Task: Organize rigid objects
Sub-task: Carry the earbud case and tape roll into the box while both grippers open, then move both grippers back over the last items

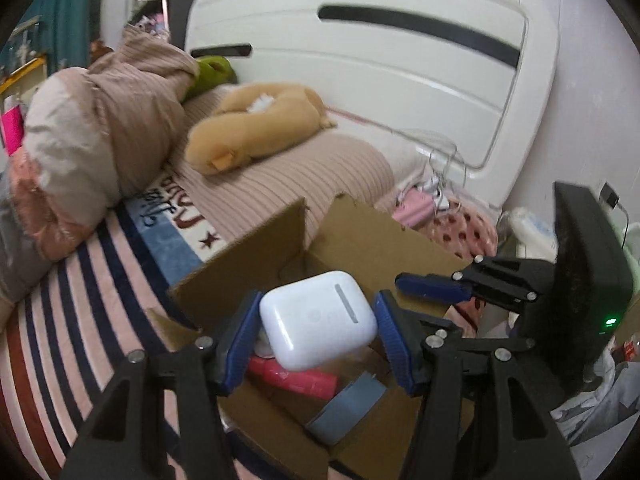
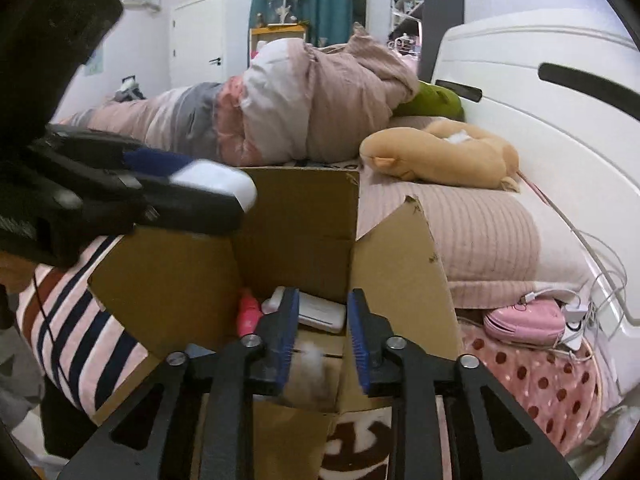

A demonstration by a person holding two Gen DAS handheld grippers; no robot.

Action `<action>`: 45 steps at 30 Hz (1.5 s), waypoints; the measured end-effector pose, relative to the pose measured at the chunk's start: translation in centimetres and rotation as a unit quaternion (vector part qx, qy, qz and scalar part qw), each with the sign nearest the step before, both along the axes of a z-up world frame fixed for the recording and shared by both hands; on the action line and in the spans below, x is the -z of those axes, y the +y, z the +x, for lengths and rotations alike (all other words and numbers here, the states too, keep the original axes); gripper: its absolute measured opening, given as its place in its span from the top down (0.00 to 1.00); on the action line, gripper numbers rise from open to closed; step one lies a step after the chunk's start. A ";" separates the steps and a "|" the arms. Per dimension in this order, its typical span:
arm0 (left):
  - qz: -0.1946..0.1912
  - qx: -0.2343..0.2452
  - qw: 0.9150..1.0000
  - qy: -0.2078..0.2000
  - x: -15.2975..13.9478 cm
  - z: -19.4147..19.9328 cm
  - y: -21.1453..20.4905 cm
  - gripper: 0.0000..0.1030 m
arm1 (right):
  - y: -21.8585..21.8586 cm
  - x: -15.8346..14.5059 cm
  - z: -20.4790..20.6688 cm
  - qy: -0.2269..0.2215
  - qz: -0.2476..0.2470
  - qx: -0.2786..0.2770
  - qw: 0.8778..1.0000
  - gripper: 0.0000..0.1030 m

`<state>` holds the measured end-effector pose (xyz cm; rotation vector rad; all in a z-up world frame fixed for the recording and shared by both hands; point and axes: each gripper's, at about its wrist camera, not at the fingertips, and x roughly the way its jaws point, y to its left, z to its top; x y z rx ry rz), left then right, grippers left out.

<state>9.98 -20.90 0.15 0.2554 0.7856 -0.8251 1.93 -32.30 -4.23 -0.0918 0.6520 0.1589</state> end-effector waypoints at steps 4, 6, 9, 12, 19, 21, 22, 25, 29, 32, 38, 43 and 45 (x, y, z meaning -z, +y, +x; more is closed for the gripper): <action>0.028 0.014 0.999 0.017 1.5 0.6 -1.8 0.47 | -0.9 0.0 -0.5 -0.003 0.012 0.004 1.000 0.79; 0.043 0.016 0.999 0.023 2.3 0.9 -2.6 0.47 | -1.3 0.0 -0.3 -0.006 0.015 0.004 1.000 0.78; 0.057 0.014 0.998 0.031 3.2 1.2 -3.3 0.47 | -1.4 0.0 -0.1 -0.005 0.017 0.006 1.000 0.77; 0.046 0.019 0.998 0.025 2.6 1.0 -3.3 0.47 | -1.4 0.0 -0.2 -0.006 0.013 0.010 1.000 0.73; 0.046 0.017 0.999 0.021 2.4 0.5 -3.1 0.47 | -1.5 -0.1 -0.6 -0.004 0.015 0.012 1.000 0.70; 0.040 0.011 0.999 0.019 2.0 0.4 -2.4 0.47 | -1.3 -0.3 -0.7 -0.002 0.014 0.009 1.000 0.70; 0.037 0.007 0.999 0.018 1.8 0.4 -2.0 0.47 | -1.1 -0.3 -0.8 -0.001 0.013 0.007 1.000 0.70; 0.017 -0.007 1.000 0.012 0.7 0.1 0.2 0.47 | -0.4 -0.9 -1.1 0.002 0.016 -0.005 1.000 0.70; -0.009 -0.041 0.999 -0.004 -1.0 -0.4 4.8 0.44 | 1.6 -2.1 -1.5 -0.004 0.008 -0.018 1.000 0.70; -0.015 -0.072 0.997 -0.017 -1.6 -1.0 8.8 0.44 | 3.9 -3.5 -1.8 -0.016 0.012 -0.035 0.999 0.70; -0.022 -0.132 0.991 -0.016 -0.2 -1.7 17.0 0.44 | 10.7 -5.2 -2.3 -0.027 0.024 -0.097 0.995 0.70; -0.034 -0.171 0.985 0.004 3.0 -1.9 22.6 0.44 | 17.2 -4.0 -2.0 -0.005 0.019 -0.147 0.989 0.70; -0.036 -0.178 0.983 0.014 4.6 -2.0 23.8 0.44 | 19.5 -2.7 -1.7 0.014 0.015 -0.157 0.987 0.71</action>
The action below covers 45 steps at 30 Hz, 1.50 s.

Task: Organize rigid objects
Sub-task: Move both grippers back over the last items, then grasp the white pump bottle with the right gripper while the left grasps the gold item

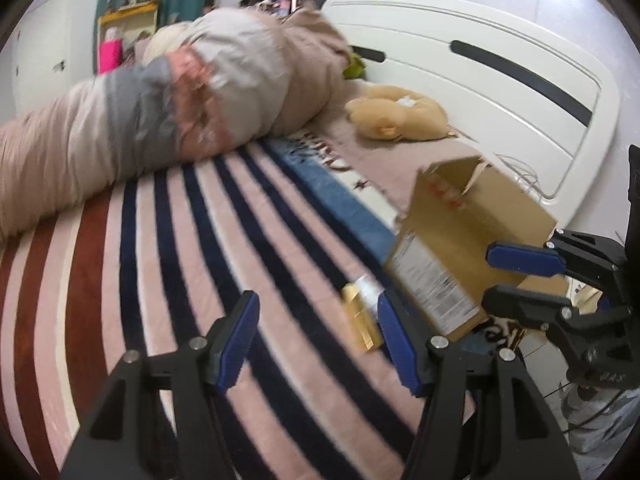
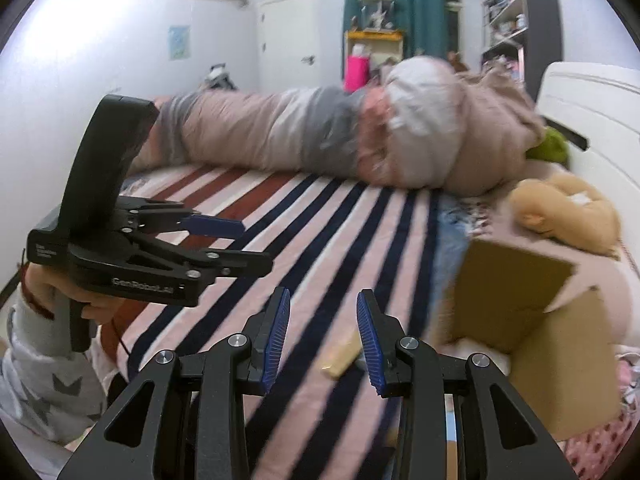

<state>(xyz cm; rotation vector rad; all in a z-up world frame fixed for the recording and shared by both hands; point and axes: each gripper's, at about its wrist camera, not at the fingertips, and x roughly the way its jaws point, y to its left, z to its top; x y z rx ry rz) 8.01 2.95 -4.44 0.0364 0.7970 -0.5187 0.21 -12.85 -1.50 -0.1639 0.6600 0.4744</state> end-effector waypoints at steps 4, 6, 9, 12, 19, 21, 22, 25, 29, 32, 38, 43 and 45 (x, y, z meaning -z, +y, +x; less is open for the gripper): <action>-0.015 0.003 1.000 0.022 3.5 0.0 1.3 0.44 | 2.9 3.5 0.8 0.031 -0.024 0.005 0.999 0.72; -0.029 0.006 0.999 0.033 5.4 0.0 1.6 0.44 | 2.9 5.6 1.5 0.049 -0.030 0.026 0.998 0.75; -0.045 0.008 0.998 0.048 7.9 0.1 1.3 0.44 | 2.2 8.9 3.2 0.074 -0.039 0.080 0.993 0.77; -0.060 0.007 0.996 0.070 10.3 0.6 0.3 0.44 | 1.0 11.0 4.4 0.093 -0.032 0.122 0.988 0.77; -0.101 0.046 0.989 0.101 13.3 2.1 -4.1 0.49 | 0.9 12.6 6.6 0.079 -0.089 0.167 0.979 0.79; -0.088 0.036 0.991 0.098 13.6 2.7 -5.0 0.49 | -0.4 12.8 7.8 0.088 -0.088 0.175 0.977 0.79; -0.085 0.034 0.991 0.095 13.7 2.9 -5.3 0.51 | -0.8 12.9 8.0 0.096 -0.084 0.178 0.976 0.79; -0.091 0.032 0.991 0.095 13.8 3.4 -5.8 0.51 | -1.8 13.0 8.5 0.100 -0.076 0.177 0.976 0.79; -0.114 0.037 0.987 0.106 13.7 3.7 -5.2 0.51 | -2.2 13.4 9.2 0.110 -0.049 0.168 0.978 0.78; -0.127 0.036 0.985 0.115 13.9 4.0 -4.3 0.51 | -2.0 14.1 9.2 0.127 -0.033 0.150 0.980 0.77; -0.115 0.039 0.986 0.114 13.8 3.9 -4.3 0.54 | -1.6 15.7 9.5 0.124 -0.048 0.155 0.979 0.81; -0.112 0.040 0.986 0.117 13.7 4.2 -4.9 0.54 | -2.1 15.3 7.0 0.114 -0.073 0.174 0.975 0.81; -0.110 0.043 0.986 0.117 13.6 4.3 -5.6 0.54 | -2.3 15.5 6.2 0.119 -0.081 0.185 0.972 0.81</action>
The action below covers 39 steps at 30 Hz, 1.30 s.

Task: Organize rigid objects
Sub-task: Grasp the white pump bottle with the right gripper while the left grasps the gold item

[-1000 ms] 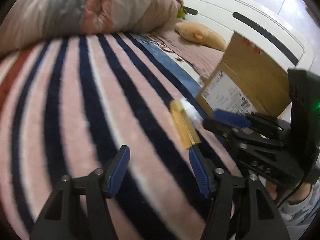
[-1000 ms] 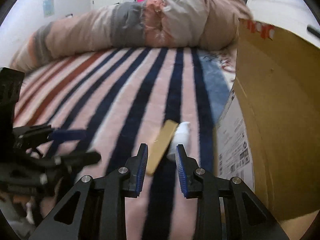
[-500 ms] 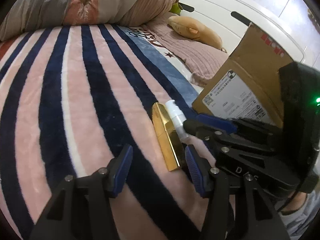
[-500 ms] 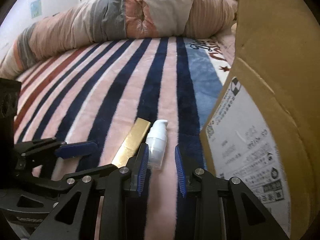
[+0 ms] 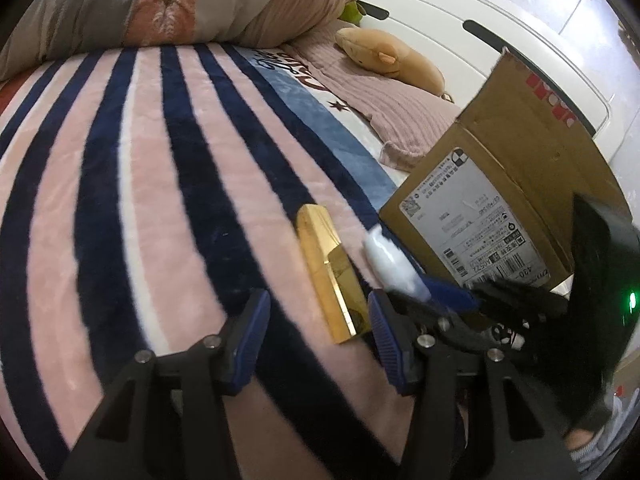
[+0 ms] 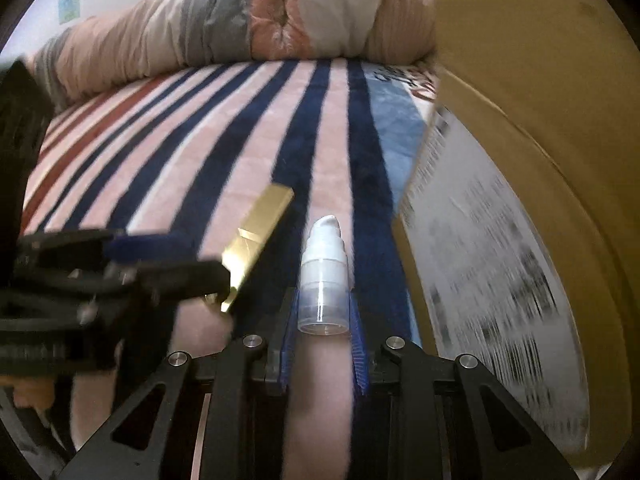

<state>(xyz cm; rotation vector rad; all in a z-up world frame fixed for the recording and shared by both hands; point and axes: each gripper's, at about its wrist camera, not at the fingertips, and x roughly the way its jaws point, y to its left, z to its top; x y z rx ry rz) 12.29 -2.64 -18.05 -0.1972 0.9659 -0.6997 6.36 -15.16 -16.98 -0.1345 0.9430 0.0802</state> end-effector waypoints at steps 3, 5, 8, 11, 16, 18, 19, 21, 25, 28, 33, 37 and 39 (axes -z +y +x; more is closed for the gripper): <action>0.006 0.000 1.000 0.004 0.1 0.3 -1.2 0.64 | 0.1 0.3 -0.9 -0.005 -0.017 0.005 1.000 0.81; 0.026 -0.001 1.000 -0.001 0.3 0.4 -2.0 0.77 | 0.0 0.4 -1.1 -0.007 -0.014 0.006 1.000 0.81; 0.039 0.002 0.999 -0.012 0.1 0.0 -2.4 0.81 | -0.2 0.1 -1.1 -0.005 0.001 0.005 1.000 0.81; 0.052 0.009 0.998 -0.016 -0.7 -0.7 -1.5 0.84 | -0.4 -0.1 -1.4 0.000 0.023 -0.010 1.000 0.81; 0.087 0.028 0.996 -0.011 -1.5 -2.9 1.0 0.84 | -0.8 -0.8 -2.6 0.014 0.050 -0.035 0.998 0.81; 0.097 0.028 0.995 -0.009 -1.6 -3.7 1.6 0.84 | -0.7 -0.9 -3.0 0.027 0.064 -0.049 0.996 0.81; 0.102 0.025 0.994 -0.010 -1.5 -3.8 1.7 0.84 | -0.6 -0.8 -3.2 0.030 0.066 -0.056 0.996 0.81; 0.105 0.017 0.994 -0.013 -1.1 -3.9 1.6 0.84 | -0.2 -0.6 -3.3 0.025 0.059 -0.058 0.996 0.80; 0.103 -0.013 0.995 -0.010 0.1 -3.2 0.7 0.79 | -0.1 -0.3 -2.3 0.021 0.066 -0.049 0.996 0.80; 0.107 -0.030 0.993 -0.030 0.4 -3.2 0.2 0.80 | -0.1 -0.2 -1.5 0.013 0.064 -0.044 0.997 0.80; 0.104 -0.040 0.993 -0.035 -0.3 -3.9 1.1 0.85 | 0.6 -0.9 -1.8 -0.002 0.051 -0.057 0.997 0.81; 0.104 -0.054 0.991 -0.058 -2.9 -5.2 2.5 0.85 | 1.6 -3.6 -3.7 -0.027 0.068 -0.087 0.994 0.81; 0.096 -0.060 0.991 -0.076 -5.2 -6.0 3.5 0.85 | 2.3 -5.8 -4.8 -0.049 0.074 -0.110 0.990 0.81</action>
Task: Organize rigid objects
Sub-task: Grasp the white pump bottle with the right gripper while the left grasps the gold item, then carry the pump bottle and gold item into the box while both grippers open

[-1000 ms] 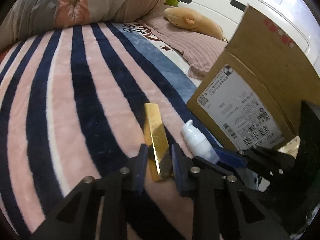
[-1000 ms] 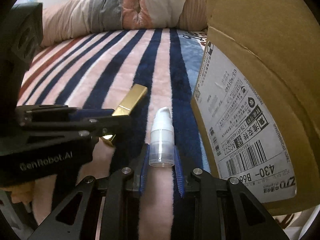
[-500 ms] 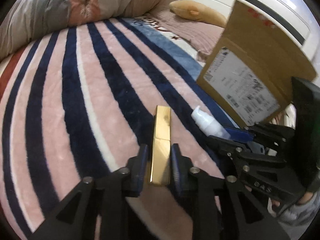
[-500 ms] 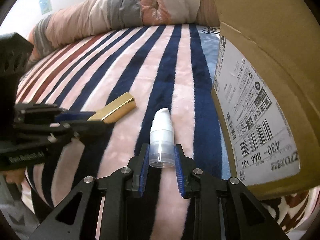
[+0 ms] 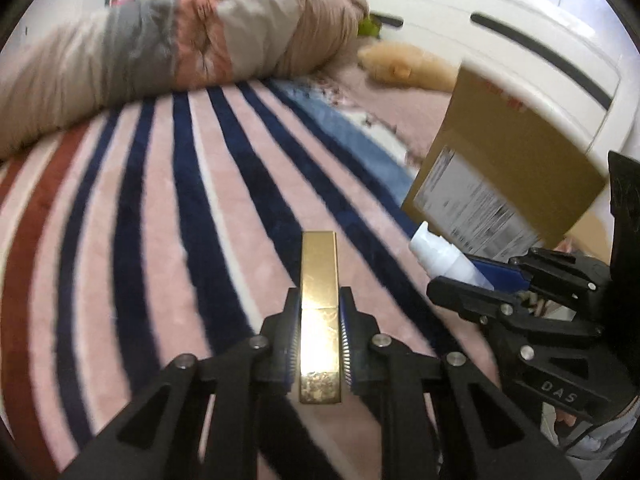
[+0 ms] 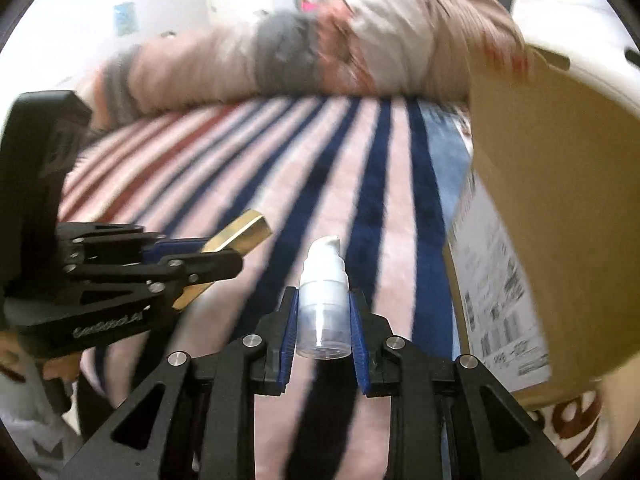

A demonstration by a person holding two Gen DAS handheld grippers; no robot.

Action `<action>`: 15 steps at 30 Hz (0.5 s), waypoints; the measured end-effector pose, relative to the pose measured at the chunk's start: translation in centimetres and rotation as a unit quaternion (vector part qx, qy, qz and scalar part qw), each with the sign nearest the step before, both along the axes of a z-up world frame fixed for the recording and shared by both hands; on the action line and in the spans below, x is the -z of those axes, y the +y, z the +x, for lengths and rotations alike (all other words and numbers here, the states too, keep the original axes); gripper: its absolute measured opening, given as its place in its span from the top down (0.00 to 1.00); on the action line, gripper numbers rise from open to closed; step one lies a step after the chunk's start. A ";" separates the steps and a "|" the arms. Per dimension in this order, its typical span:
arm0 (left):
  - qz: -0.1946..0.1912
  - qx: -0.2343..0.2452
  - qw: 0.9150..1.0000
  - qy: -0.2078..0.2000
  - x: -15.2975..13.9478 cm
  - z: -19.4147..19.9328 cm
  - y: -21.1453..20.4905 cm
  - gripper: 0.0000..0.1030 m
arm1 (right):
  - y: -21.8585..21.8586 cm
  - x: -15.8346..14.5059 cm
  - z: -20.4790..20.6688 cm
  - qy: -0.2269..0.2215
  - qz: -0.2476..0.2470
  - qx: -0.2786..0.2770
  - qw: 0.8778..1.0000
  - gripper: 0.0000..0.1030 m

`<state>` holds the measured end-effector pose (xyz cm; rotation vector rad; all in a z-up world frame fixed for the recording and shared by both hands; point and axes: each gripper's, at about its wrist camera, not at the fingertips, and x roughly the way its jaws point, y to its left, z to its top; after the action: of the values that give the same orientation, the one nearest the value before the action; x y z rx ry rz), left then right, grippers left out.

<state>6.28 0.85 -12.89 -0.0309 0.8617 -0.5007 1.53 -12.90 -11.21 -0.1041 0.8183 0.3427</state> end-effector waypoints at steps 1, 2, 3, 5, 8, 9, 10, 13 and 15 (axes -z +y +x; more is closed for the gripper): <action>-0.002 -0.001 1.000 -0.010 -1.1 -0.5 0.3 0.85 | 0.2 -1.0 -0.5 -0.009 0.000 -0.007 1.000 0.81; -0.003 -0.002 1.000 -0.021 -2.3 -0.9 0.5 0.85 | 0.3 -2.4 -1.3 -0.023 0.004 -0.015 1.000 0.81; -0.005 -0.002 0.999 -0.034 -3.6 -1.4 0.5 0.85 | 0.2 -3.3 -1.7 -0.035 0.009 -0.020 0.999 0.81; -0.011 0.007 0.998 -0.054 -5.9 -2.0 0.2 0.85 | -0.6 -5.7 -2.8 -0.063 0.018 -0.025 0.998 0.81; -0.023 0.035 0.996 -0.081 -9.5 -2.5 -2.0 0.85 | -3.5 -8.8 -3.7 -0.097 0.040 -0.013 0.994 0.81; -0.026 0.046 0.995 -0.087 -10.3 -2.6 -2.7 0.85 | -4.9 -9.8 -3.9 -0.109 0.046 -0.004 0.993 0.81; -0.032 0.058 0.994 -0.092 -11.2 -2.7 -3.6 0.85 | -6.2 -10.5 -4.0 -0.118 0.047 0.006 0.992 0.81; -0.037 0.099 0.989 -0.104 -13.6 -2.2 -7.8 0.85 | -10.1 -12.1 -4.1 -0.142 0.030 0.045 0.988 0.81; -0.034 0.128 0.986 -0.105 -14.6 -1.5 -11.0 0.85 | -13.1 -11.9 -3.3 -0.140 0.011 0.073 0.987 0.81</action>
<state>4.81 -10.18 1.68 0.0705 0.6442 -0.7601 -1.76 -25.98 0.72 -0.0684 0.5400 0.1934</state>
